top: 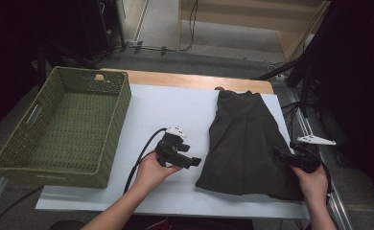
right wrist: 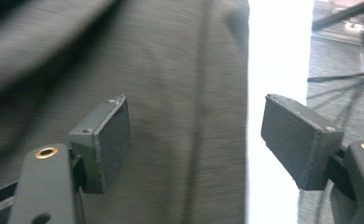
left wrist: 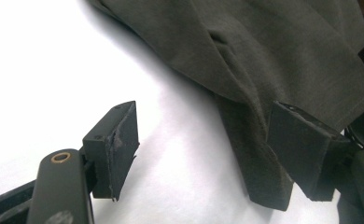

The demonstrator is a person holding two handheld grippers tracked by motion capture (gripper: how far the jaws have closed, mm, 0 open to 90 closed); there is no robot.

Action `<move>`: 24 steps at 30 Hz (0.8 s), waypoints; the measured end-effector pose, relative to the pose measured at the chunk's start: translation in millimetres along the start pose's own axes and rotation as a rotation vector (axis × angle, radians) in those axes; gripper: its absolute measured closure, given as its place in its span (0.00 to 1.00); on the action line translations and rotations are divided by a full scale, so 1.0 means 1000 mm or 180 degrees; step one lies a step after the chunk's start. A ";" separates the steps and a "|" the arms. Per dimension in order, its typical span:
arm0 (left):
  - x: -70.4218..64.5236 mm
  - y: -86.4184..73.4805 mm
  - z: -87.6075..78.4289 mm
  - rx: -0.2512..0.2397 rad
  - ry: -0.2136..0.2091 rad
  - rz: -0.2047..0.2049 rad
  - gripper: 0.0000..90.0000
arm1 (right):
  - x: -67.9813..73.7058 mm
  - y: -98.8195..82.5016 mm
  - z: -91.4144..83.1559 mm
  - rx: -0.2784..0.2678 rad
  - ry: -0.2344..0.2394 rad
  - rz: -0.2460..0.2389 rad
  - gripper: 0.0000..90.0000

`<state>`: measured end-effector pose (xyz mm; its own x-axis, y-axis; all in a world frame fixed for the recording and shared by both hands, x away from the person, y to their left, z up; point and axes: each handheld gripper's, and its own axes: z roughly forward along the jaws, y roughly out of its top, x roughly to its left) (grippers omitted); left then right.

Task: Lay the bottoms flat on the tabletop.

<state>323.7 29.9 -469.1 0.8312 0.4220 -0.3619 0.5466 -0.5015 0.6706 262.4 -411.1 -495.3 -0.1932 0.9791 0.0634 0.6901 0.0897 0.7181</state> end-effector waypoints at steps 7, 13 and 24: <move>0.006 -0.005 -0.010 -0.0140 0.0214 -0.0102 0.37 | 0.002 -0.001 0.010 0.0155 0.0213 0.0067 0.40; 0.010 -0.005 -0.019 -0.0218 0.0284 -0.0092 0.38 | 0.016 0.007 0.000 0.0180 0.0273 0.0068 0.84; 0.011 -0.001 -0.026 -0.0276 0.0387 -0.0007 0.41 | 0.065 0.044 -0.025 -0.0217 0.0715 -0.0049 0.90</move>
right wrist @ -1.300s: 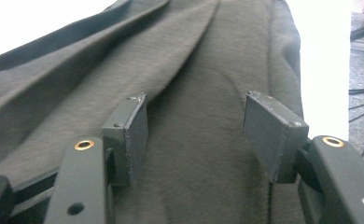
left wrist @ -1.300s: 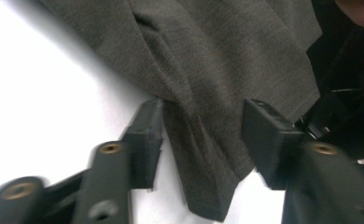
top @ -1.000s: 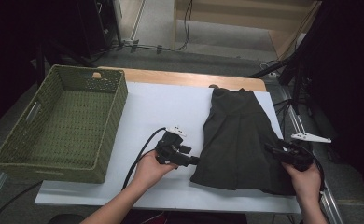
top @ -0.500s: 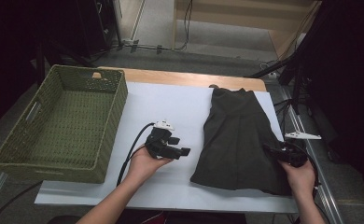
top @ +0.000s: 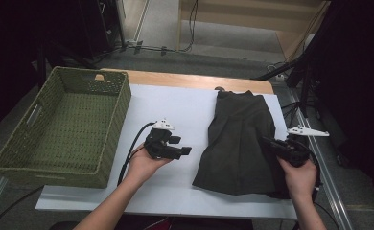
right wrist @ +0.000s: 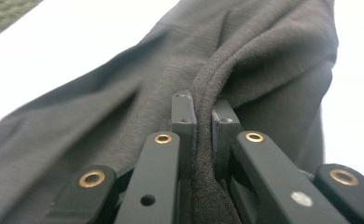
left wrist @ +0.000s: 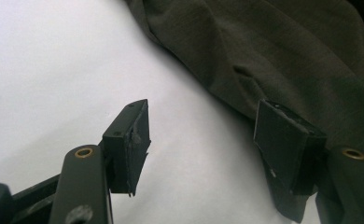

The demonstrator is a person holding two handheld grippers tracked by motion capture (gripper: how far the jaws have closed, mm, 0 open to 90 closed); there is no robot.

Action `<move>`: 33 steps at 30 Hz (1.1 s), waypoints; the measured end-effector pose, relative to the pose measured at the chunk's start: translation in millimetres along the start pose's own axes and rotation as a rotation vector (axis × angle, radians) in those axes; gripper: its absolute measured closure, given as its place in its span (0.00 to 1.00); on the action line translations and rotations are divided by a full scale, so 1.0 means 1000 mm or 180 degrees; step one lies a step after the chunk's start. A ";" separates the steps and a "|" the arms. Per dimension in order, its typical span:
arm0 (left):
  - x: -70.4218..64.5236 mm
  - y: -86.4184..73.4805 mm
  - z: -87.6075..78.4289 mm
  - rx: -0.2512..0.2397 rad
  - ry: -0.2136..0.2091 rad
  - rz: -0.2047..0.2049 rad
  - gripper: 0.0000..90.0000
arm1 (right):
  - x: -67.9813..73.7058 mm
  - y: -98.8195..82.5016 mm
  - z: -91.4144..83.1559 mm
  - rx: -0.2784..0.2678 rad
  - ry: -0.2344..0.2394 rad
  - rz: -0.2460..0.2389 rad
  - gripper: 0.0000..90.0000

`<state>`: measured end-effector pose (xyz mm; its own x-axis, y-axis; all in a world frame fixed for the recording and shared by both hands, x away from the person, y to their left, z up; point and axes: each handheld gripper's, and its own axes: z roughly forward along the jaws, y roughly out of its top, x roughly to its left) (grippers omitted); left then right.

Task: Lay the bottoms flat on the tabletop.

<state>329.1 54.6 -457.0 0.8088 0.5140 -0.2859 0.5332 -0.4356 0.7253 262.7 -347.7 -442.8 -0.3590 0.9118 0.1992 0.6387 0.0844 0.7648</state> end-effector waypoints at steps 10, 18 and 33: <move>0.005 0.003 -0.010 -0.0087 0.0086 -0.0017 0.40 | 0.049 0.024 0.020 -0.0117 0.0151 -0.0262 0.90; 0.012 0.004 -0.015 -0.0137 0.0176 -0.0073 0.40 | 0.082 0.032 0.039 -0.0130 0.0260 -0.0475 0.90; 0.025 0.008 -0.036 -0.0357 0.0273 -0.0163 0.40 | 0.133 0.042 0.077 -0.0046 0.0459 -0.0765 0.90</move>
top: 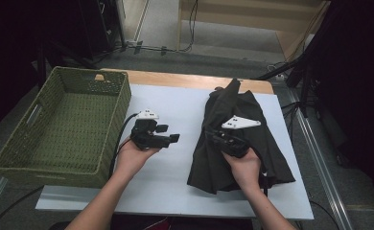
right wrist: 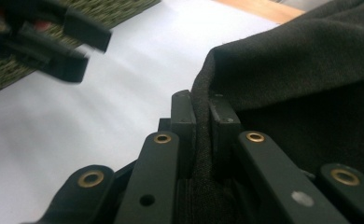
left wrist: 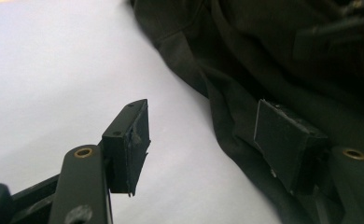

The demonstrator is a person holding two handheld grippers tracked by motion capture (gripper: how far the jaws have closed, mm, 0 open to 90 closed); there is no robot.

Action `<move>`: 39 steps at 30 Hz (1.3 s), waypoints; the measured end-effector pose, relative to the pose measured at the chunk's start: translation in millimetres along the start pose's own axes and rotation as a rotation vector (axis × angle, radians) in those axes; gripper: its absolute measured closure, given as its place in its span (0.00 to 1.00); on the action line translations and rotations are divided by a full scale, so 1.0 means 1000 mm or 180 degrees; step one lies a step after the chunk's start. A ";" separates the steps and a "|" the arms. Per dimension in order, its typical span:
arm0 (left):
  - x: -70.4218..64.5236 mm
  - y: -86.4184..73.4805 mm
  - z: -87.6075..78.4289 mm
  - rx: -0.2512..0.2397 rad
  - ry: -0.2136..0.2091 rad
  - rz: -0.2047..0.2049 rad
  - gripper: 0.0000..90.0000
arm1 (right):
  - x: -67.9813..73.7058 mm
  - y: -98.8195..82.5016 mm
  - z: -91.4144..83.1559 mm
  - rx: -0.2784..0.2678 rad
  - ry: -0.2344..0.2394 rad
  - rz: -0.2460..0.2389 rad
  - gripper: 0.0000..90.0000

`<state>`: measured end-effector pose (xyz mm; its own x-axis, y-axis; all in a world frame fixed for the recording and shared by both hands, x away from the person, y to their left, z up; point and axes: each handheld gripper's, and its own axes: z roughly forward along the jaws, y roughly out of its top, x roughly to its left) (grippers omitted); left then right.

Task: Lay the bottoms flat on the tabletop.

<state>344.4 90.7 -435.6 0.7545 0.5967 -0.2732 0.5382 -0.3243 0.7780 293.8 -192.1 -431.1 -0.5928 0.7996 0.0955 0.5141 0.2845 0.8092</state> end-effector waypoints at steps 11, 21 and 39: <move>0.013 0.002 -0.011 -0.0068 0.0102 -0.0118 0.40 | 0.035 0.011 0.021 0.0110 0.0394 -0.0131 0.65; 0.013 0.001 -0.004 0.0040 0.0179 -0.0075 0.40 | 0.006 0.016 -0.017 0.0125 0.0261 0.0010 0.55; 0.016 0.003 0.016 0.0220 0.0236 -0.0032 0.40 | -0.058 -0.012 -0.058 0.0110 -0.0071 0.0288 0.55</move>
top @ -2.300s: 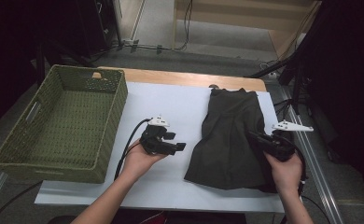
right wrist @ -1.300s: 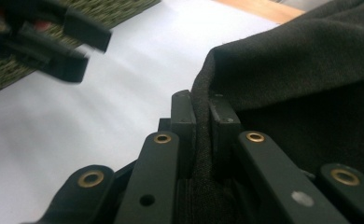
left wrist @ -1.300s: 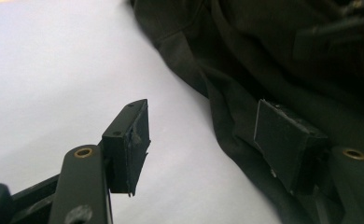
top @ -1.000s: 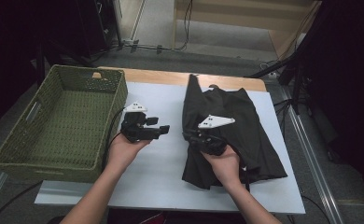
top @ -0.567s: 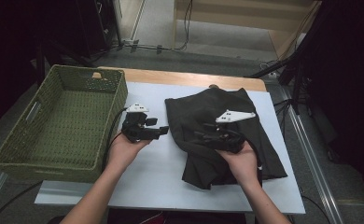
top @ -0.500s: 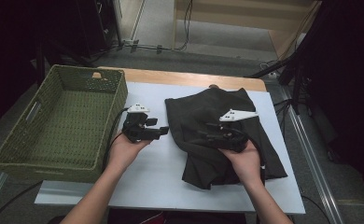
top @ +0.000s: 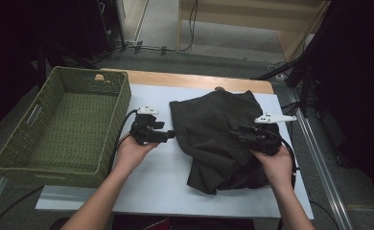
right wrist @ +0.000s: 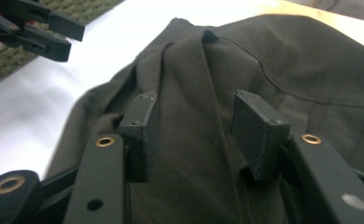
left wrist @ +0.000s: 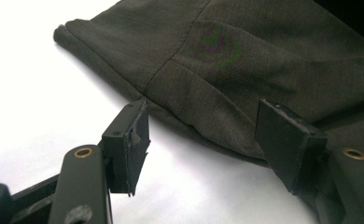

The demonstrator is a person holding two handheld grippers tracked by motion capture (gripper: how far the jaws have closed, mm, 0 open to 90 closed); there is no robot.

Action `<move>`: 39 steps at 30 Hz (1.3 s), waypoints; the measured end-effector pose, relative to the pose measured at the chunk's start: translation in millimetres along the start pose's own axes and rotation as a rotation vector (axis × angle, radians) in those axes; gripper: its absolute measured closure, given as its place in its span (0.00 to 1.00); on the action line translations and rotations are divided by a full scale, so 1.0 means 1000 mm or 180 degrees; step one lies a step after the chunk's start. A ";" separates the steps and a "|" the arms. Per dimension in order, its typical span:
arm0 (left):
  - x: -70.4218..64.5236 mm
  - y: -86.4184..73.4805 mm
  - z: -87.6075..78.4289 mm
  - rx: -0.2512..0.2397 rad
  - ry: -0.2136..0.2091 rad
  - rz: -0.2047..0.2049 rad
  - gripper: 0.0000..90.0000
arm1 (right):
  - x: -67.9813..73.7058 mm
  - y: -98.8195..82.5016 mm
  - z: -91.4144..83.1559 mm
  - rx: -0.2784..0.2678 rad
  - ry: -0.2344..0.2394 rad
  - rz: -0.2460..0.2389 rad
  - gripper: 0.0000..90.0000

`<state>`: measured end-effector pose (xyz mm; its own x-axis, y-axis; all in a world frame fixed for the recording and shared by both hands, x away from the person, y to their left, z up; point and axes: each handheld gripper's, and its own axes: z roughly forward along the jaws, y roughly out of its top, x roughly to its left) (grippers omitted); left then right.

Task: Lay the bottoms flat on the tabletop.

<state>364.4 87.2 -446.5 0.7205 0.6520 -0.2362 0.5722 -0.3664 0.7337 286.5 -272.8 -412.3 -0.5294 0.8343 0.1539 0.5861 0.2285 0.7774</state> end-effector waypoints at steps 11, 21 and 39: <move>0.002 0.004 0.019 0.0095 0.0009 0.0085 0.40 | 0.014 -0.019 0.008 0.0240 0.0174 -0.0053 0.55; 0.007 0.007 0.038 0.0155 0.0050 0.0063 0.40 | 0.046 -0.041 0.012 0.0422 0.0357 -0.0191 0.55; 0.013 -0.003 0.082 0.0272 0.0202 -0.0264 0.45 | 0.036 -0.051 0.007 0.0239 0.0147 -0.0124 0.50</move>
<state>404.0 42.5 -503.8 0.6447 0.7220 -0.2510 0.6619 -0.3630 0.6558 241.9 -250.7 -450.2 -0.5795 0.8003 0.1538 0.6079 0.2988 0.7356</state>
